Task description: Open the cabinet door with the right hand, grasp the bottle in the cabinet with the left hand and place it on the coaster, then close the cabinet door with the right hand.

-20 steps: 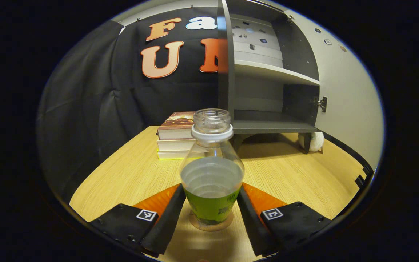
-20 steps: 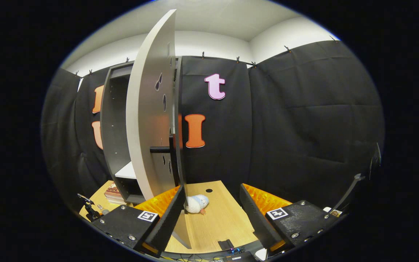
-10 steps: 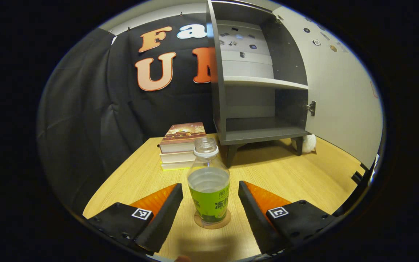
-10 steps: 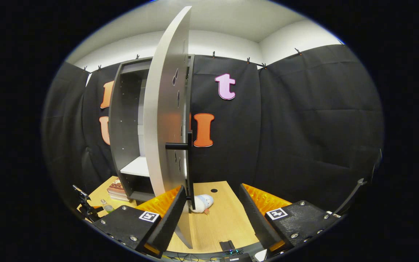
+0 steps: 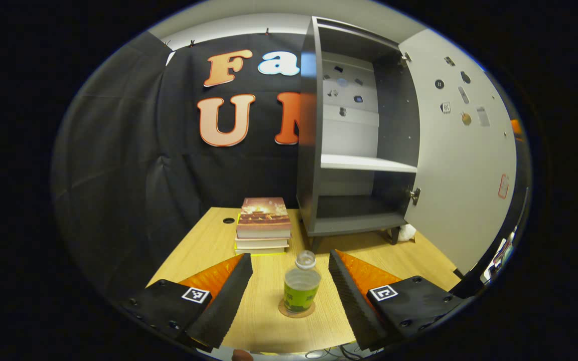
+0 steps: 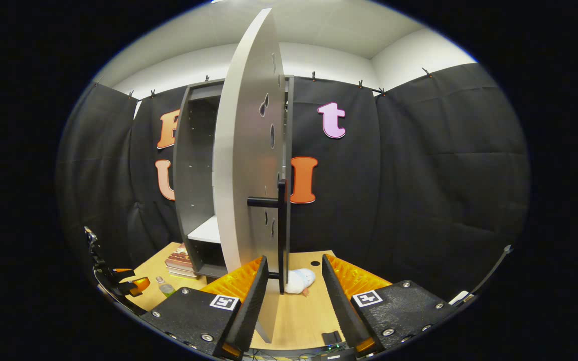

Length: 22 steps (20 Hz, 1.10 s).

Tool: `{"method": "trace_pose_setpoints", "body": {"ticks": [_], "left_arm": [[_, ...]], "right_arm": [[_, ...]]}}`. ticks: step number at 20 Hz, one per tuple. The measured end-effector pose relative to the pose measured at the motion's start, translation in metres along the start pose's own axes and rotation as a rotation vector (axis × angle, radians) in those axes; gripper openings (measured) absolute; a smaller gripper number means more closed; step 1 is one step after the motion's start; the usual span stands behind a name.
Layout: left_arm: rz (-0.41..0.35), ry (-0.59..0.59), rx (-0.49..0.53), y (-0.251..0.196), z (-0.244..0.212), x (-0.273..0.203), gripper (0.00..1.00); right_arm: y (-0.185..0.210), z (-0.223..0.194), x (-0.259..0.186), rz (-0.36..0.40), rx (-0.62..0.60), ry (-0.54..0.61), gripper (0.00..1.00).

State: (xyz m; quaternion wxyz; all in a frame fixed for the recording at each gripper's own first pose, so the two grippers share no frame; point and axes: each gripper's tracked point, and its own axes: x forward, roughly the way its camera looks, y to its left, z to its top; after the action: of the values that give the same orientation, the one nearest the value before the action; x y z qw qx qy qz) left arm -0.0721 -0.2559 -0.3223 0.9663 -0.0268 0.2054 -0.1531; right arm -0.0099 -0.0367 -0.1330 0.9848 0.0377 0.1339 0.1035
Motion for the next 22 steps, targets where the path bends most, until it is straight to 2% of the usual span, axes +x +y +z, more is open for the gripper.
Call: {"method": "trace_pose_setpoints", "body": {"ticks": [4, 10, 16, 22], "left_arm": [[0.000, -0.053, -0.033, 0.038, 0.056, -0.013, 0.99], [0.043, -0.091, -0.001, 0.093, 0.116, -0.035, 0.99], [0.065, -0.106, 0.005, 0.138, 0.141, -0.043, 0.99], [0.091, -0.102, -0.038, 0.171, 0.147, -0.057, 0.99]], "right_arm": [[0.038, -0.003, 0.007, 0.036, 0.045, -0.006, 0.68], [0.093, -0.005, 0.026, 0.077, 0.077, -0.006, 0.68], [0.138, 0.000, 0.058, 0.108, 0.091, -0.017, 0.68], [0.191, 0.002, 0.101, 0.182, 0.130, -0.022, 0.69]]}}
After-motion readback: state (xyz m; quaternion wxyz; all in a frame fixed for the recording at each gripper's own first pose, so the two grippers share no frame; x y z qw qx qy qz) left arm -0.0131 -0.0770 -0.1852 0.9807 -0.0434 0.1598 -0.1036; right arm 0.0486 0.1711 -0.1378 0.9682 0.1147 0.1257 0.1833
